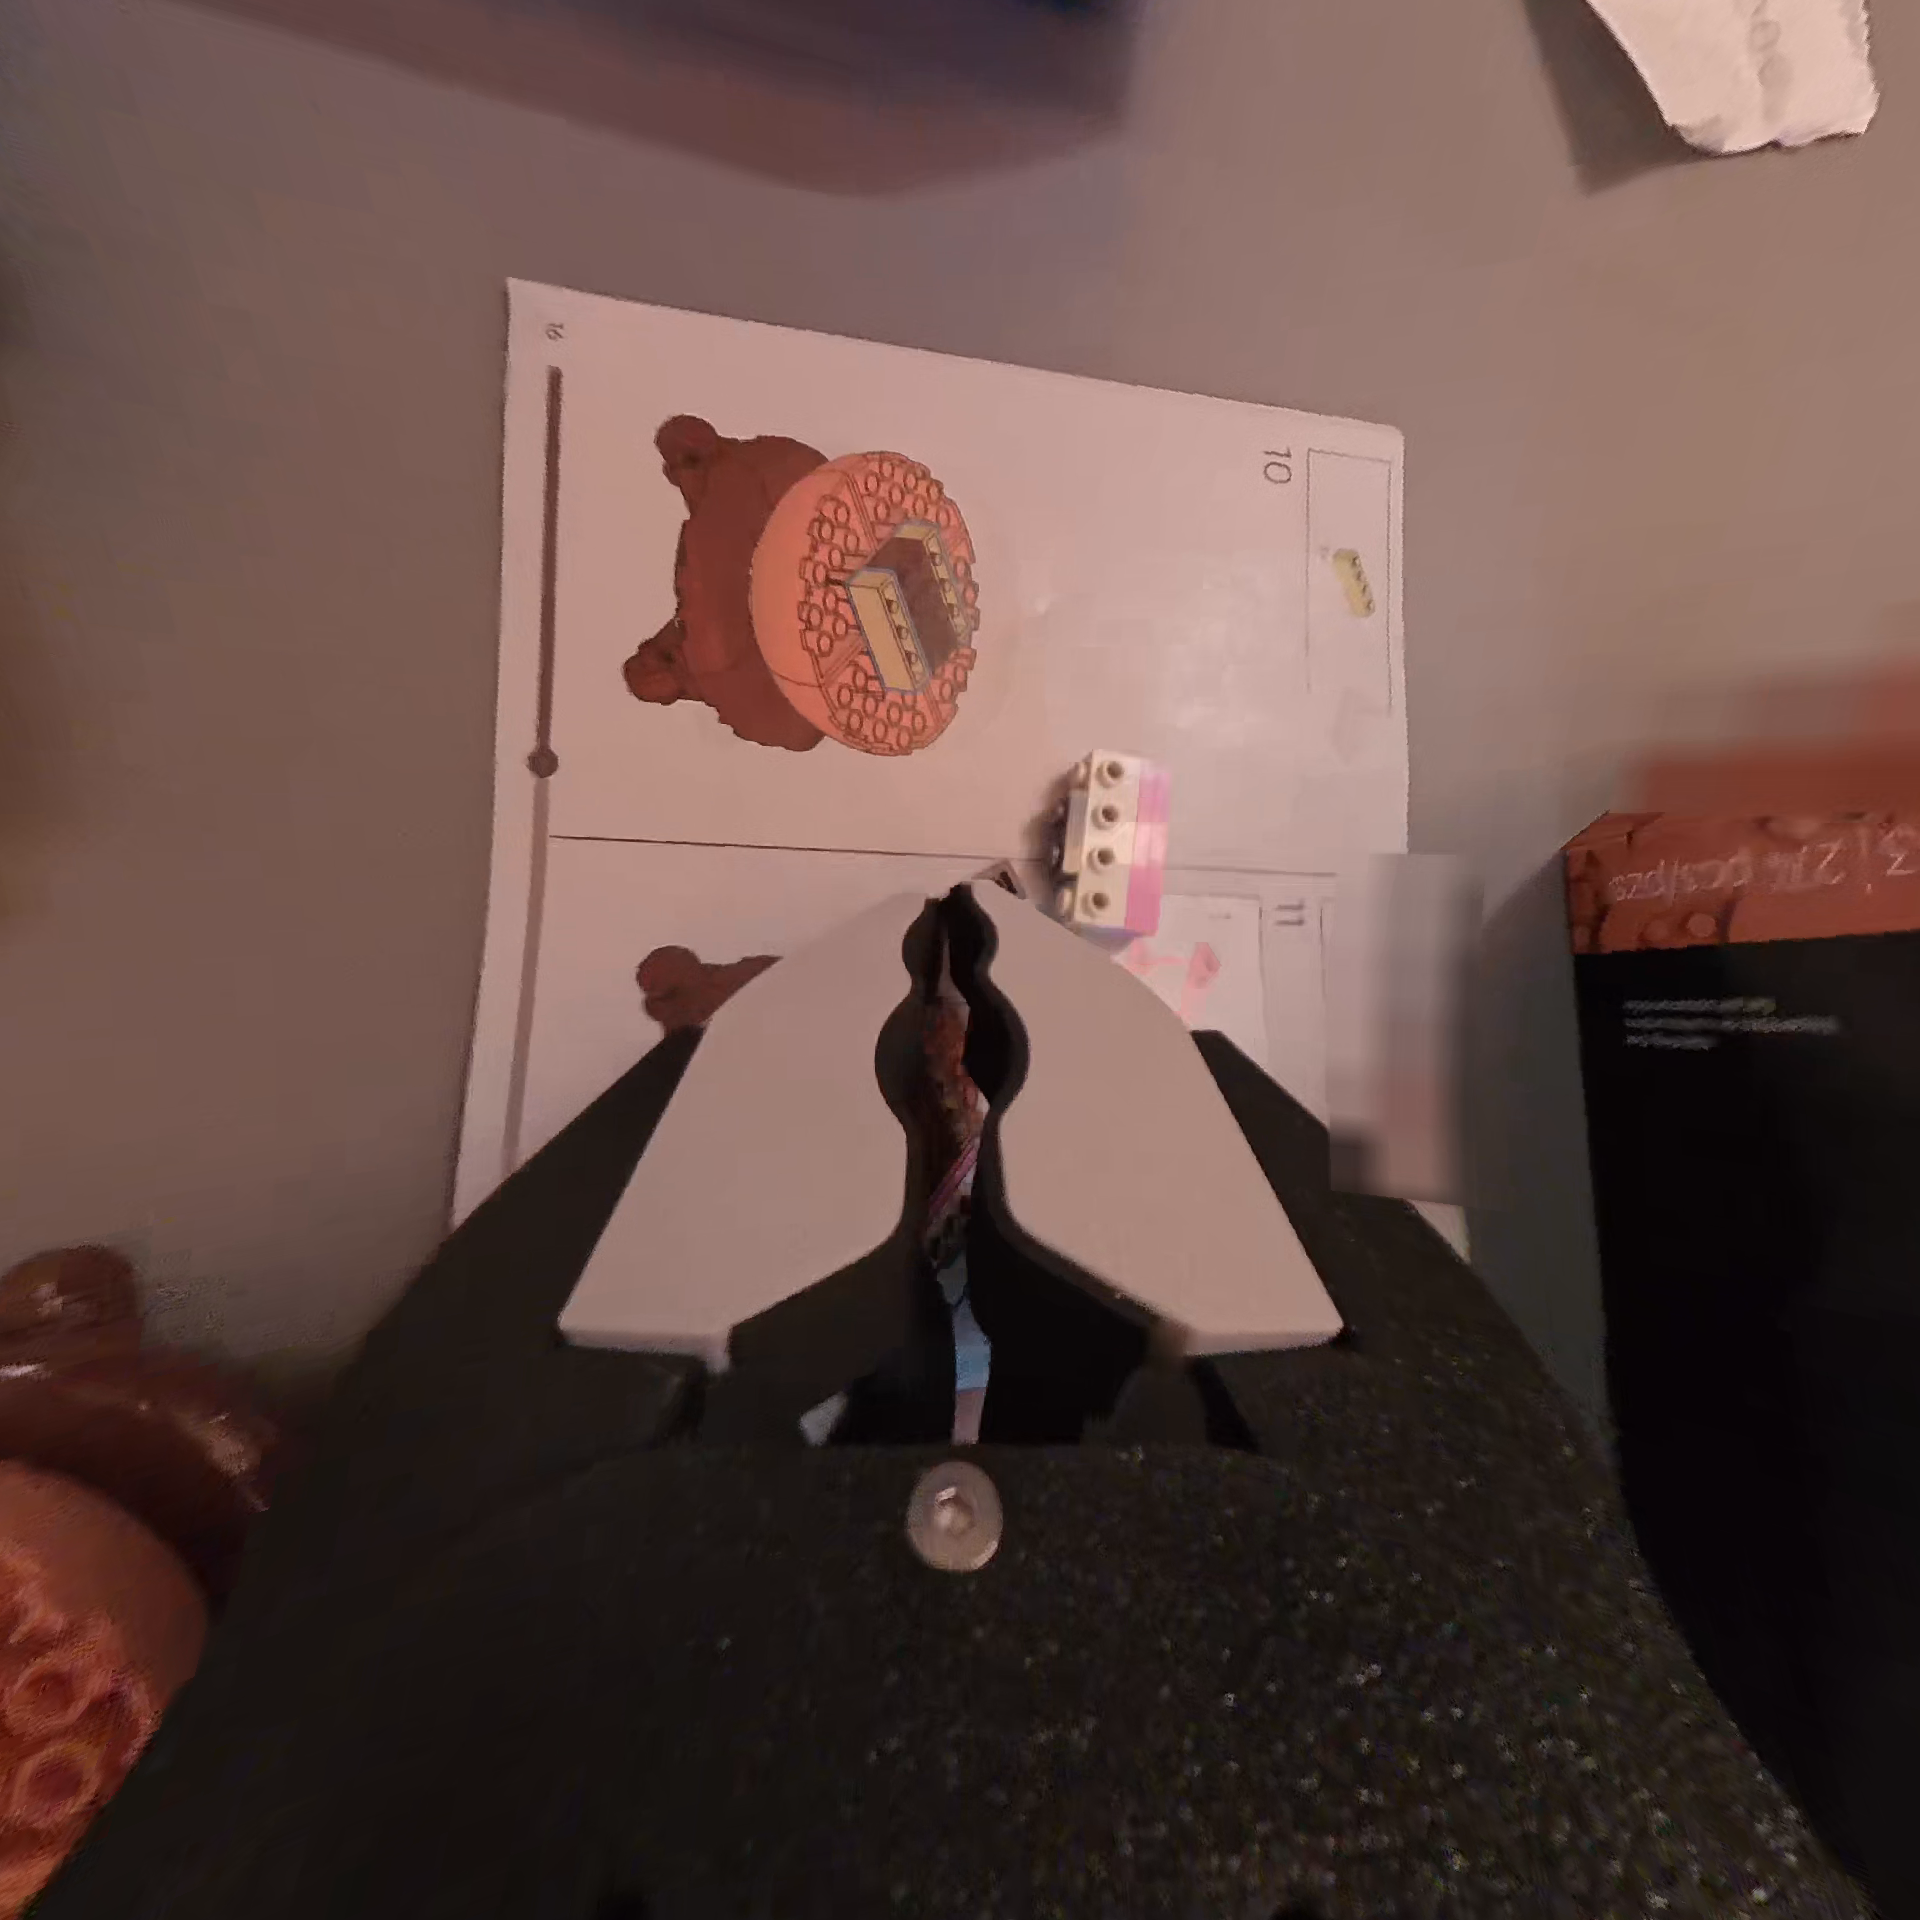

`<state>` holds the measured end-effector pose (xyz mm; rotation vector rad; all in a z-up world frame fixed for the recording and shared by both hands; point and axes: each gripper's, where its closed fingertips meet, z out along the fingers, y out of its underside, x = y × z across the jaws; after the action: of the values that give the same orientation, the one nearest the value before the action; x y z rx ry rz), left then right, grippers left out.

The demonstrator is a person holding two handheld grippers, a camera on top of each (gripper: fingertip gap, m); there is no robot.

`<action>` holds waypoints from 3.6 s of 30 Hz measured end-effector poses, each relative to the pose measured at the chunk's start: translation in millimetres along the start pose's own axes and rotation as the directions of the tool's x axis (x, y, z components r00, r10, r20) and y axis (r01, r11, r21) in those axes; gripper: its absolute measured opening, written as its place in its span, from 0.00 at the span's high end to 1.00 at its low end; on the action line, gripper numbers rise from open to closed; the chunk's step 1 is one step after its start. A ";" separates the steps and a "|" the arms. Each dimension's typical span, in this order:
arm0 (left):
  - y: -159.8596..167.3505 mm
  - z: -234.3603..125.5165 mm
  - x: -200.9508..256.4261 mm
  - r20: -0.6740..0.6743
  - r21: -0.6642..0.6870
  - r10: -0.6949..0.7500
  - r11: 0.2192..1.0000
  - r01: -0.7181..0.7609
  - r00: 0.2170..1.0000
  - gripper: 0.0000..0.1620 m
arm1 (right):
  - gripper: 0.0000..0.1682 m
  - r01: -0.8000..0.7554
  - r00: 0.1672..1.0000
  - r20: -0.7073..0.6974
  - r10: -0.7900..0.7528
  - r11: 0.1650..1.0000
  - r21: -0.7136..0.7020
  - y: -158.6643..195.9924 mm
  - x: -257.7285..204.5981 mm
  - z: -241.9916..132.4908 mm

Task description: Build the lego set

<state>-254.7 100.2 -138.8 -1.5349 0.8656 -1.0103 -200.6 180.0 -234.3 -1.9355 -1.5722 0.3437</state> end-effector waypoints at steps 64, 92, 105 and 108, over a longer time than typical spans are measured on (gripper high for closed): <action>2.4 61.0 35.5 -0.267 0.086 0.216 0.976 -0.201 0.939 0.94 | 0.97 0.113 0.945 0.307 -0.111 0.994 0.011 -46.9 -64.8 -110.3; 28.5 72.5 25.8 -0.195 -0.162 0.145 0.971 -0.178 0.970 0.94 | 0.96 0.329 0.944 0.098 -0.314 0.908 -0.259 -22.2 -57.8 -87.7; 28.2 73.3 12.7 -0.126 -0.189 -0.074 0.981 0.049 0.989 0.94 | 0.95 0.423 0.873 -0.067 -0.483 0.818 -0.389 -26.1 -46.4 -80.8; 28.2 72.8 11.0 -0.117 -0.188 -0.095 0.979 0.072 0.989 0.94 | 0.95 0.446 0.847 -0.091 -0.524 0.793 -0.414 -27.6 -45.3 -80.0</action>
<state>-183.7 112.1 -171.1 -1.6889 1.0120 -1.1229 -189.7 116.2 -163.3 -1.6619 -2.0289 -0.3969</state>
